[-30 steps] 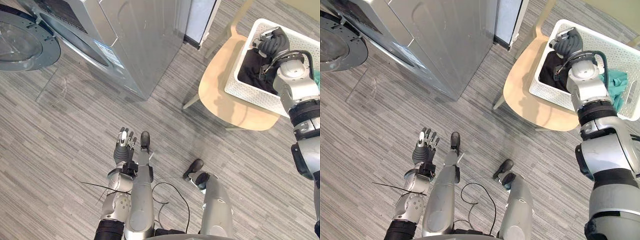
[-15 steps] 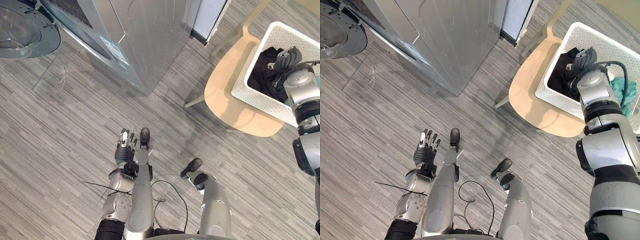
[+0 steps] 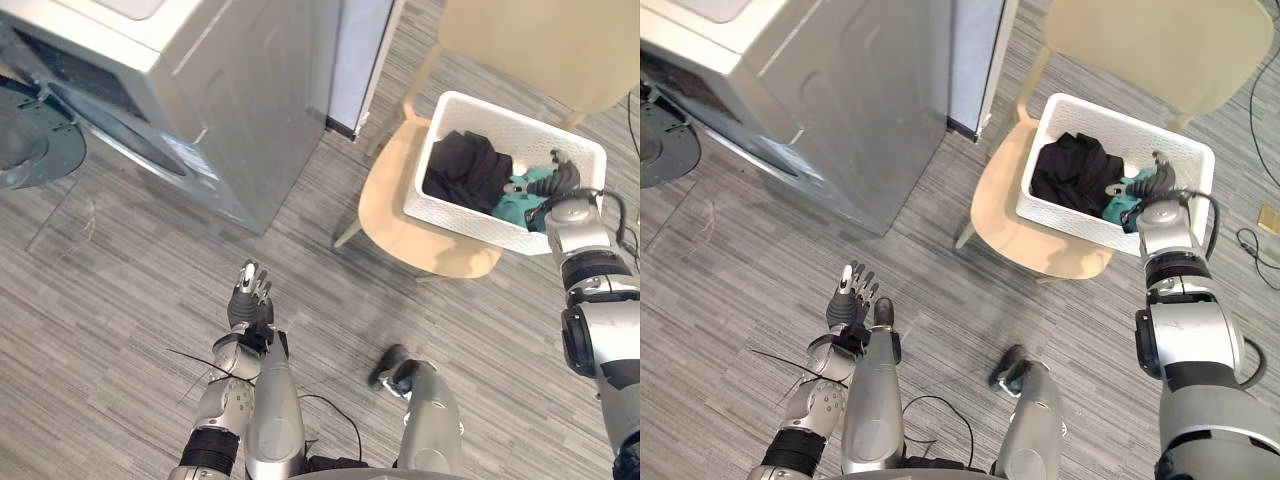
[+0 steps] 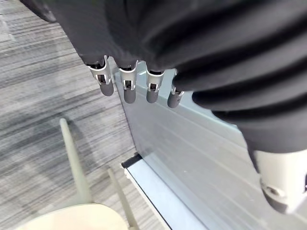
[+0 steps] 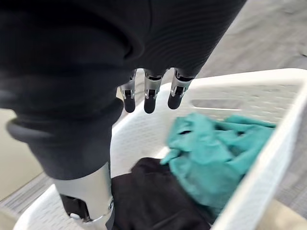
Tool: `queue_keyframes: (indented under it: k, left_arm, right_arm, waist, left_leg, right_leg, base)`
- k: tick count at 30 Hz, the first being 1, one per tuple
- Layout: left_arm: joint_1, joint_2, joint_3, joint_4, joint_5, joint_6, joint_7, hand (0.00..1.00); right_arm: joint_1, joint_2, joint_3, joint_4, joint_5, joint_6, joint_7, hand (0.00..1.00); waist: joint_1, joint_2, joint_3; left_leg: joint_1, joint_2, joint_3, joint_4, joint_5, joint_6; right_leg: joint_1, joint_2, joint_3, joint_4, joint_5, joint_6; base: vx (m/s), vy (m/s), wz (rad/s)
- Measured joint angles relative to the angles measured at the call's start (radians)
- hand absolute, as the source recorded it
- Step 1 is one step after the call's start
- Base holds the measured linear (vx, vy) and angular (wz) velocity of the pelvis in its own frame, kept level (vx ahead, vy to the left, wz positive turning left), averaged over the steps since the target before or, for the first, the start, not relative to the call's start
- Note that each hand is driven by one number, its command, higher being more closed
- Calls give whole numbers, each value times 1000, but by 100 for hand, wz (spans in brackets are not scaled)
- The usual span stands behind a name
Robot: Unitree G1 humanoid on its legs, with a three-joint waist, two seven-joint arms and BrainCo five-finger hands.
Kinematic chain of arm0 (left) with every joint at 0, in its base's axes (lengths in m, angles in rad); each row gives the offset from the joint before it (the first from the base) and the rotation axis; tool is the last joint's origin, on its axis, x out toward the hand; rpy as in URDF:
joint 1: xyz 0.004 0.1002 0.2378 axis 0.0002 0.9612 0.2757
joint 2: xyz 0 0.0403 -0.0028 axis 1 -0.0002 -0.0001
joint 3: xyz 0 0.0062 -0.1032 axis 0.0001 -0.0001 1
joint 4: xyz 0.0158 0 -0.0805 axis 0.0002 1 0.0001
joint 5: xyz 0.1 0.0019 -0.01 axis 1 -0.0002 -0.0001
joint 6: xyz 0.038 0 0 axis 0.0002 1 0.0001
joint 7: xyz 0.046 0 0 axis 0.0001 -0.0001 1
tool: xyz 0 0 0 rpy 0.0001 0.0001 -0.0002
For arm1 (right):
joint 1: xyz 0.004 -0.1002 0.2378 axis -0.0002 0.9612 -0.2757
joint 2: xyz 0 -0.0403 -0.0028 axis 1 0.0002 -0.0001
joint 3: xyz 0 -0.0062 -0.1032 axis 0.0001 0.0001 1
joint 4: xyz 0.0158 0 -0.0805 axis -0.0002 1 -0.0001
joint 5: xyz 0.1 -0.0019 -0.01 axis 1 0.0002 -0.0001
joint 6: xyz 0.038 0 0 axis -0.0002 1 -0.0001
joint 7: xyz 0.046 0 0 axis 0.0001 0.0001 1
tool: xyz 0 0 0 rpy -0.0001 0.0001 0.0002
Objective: Pick up the laundry basket with both hands and put the clothes into the washing machine.
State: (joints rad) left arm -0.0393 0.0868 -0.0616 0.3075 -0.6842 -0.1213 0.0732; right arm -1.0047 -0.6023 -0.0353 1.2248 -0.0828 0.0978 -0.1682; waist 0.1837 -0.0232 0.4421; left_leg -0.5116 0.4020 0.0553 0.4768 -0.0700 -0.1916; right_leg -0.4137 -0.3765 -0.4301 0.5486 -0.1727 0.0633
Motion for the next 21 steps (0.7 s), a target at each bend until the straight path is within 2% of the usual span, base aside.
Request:
queue_keyframes:
  k: [1, 2, 3, 4, 5, 6, 7, 8, 9, 10, 11, 12, 13, 15, 18, 21]
  left_arm:
    - [19, -3, 9, 8, 10, 2, 0, 0]
    - [40, -9, 27, 6, 28, 0, -1, 0]
    - [51, -8, 27, 6, 29, 1, -1, 0]
    - [67, -2, 24, 7, 30, 2, -3, 0]
    - [73, -16, 22, 15, 30, 7, -3, 0]
    - [81, -25, 16, 16, 30, 12, -4, 0]
    - [86, -38, -3, 17, 30, 25, -5, 0]
    - [64, -38, -21, 17, 31, 31, -9, 0]
    - [52, -38, -21, 17, 31, 31, -9, 0]
    - [28, -35, -19, 17, 32, 30, -8, 0]
    - [19, -33, -18, 16, 32, 27, -8, 0]
    - [17, -24, -20, 13, 35, 25, -7, 0]
    - [11, -20, -25, 13, 38, 25, -8, 0]
    - [8, 3, -38, 15, 38, 25, -8, 0]
    - [11, 6, -59, 15, 39, 16, -8, 0]
    - [14, 5, -66, 15, 48, 16, -8, 0]
  right_arm:
    - [23, 26, -7, 5, -18, 0, 9, 0]
    - [38, 66, -5, 1, -40, -1, 21, 0]
    - [51, 87, -4, -7, -45, -2, 25, 0]
    - [62, 121, -5, -2, -46, -1, 38, 0]
    - [62, 134, -5, 7, -46, -2, 39, 0]
    - [62, 140, -6, -1, -45, -3, 38, 0]
    - [62, 148, -4, -20, -45, -3, 37, 0]
    - [58, 146, -2, -26, -45, -3, 35, 0]
    - [56, 144, 0, -26, -45, -3, 35, 0]
    - [53, 145, 4, -19, -45, -4, 33, 0]
    - [52, 145, 7, -15, -45, -5, 32, 0]
    - [53, 150, 20, -15, -45, -6, 25, 0]
    - [51, 152, 28, -16, -45, -7, 18, 0]
    - [22, 156, 36, -17, -45, -7, 8, 0]
    - [-34, 198, 43, -27, -41, -14, -1, 0]
    - [-55, 203, 46, -36, -38, -14, -5, 0]
  waist:
    - [4, -4, 2]
    - [0, 0, 5]
    - [-1, 2, 5]
    - [9, -3, 8]
    - [14, 6, 12]
    - [7, 11, 17]
    - [-9, 7, 19]
    - [-9, -4, 25]
    - [-8, -7, 27]
    - [-6, -9, 27]
    - [-5, -6, 26]
    - [2, -1, 22]
    - [0, -10, 25]
    - [9, -15, 27]
    - [16, -13, 27]
    - [23, -13, 27]
  left_leg:
    - [28, 30, 0, 8, -3, -20]
    - [67, 69, 1, -25, 3, -9]
    - [94, 92, 6, -60, 23, 32]
    - [90, 126, -12, -20, 88, 190]
    - [54, 162, -45, 57, 174, 307]
    - [38, 172, -53, 90, 188, 324]
    - [9, 142, -49, 175, 149, 271]
    - [-6, 69, -50, 221, 65, 169]
    - [-13, 31, -43, 222, 33, 144]
    - [-19, -42, -30, 168, 2, 119]
    - [-13, -90, -26, 83, 15, 118]
    - [4, -94, -28, 19, 21, 90]
    - [2, -101, -31, 10, 20, 85]
    - [-18, -109, -25, 16, 20, 84]
    - [-18, -121, -26, 1, 21, 84]
    - [-18, -124, -23, -14, 22, 83]
  right_leg:
    - [36, -4, 0, -33, 50, 83]
    - [31, 29, 0, 10, 81, 76]
    - [34, 59, -6, 17, 56, 57]
    - [44, 112, -4, 8, 32, 29]
    - [67, 160, -4, -9, 35, 1]
    - [87, 175, -11, -19, 37, -10]
    - [113, 188, -19, -49, 40, -23]
    - [131, 192, -16, -84, 46, -34]
    - [136, 195, -16, -99, 50, -39]
    - [145, 202, -18, -123, 54, -41]
    - [144, 207, -21, -127, 54, -40]
    - [142, 232, -17, -135, 57, -34]
    - [137, 232, -16, -140, 59, -31]
    - [130, 225, -16, -156, 65, -22]
    - [132, 221, -18, -177, 66, -20]
    - [133, 223, -19, -195, 71, -11]
  base:
    - [129, -463, -39]
    - [137, -486, -45]
    - [215, -538, -59]
    - [233, -505, -71]
    - [264, -445, -64]
    - [231, -277, -42]
    - [243, -168, -13]
    - [226, -157, -9]
    - [210, -100, -7]
    - [154, -29, -4]
    - [216, 25, -14]
    - [165, 37, -8]
    - [182, 52, 1]
    - [119, 47, 9]
    - [55, 25, 5]
    - [0, 0, 0]
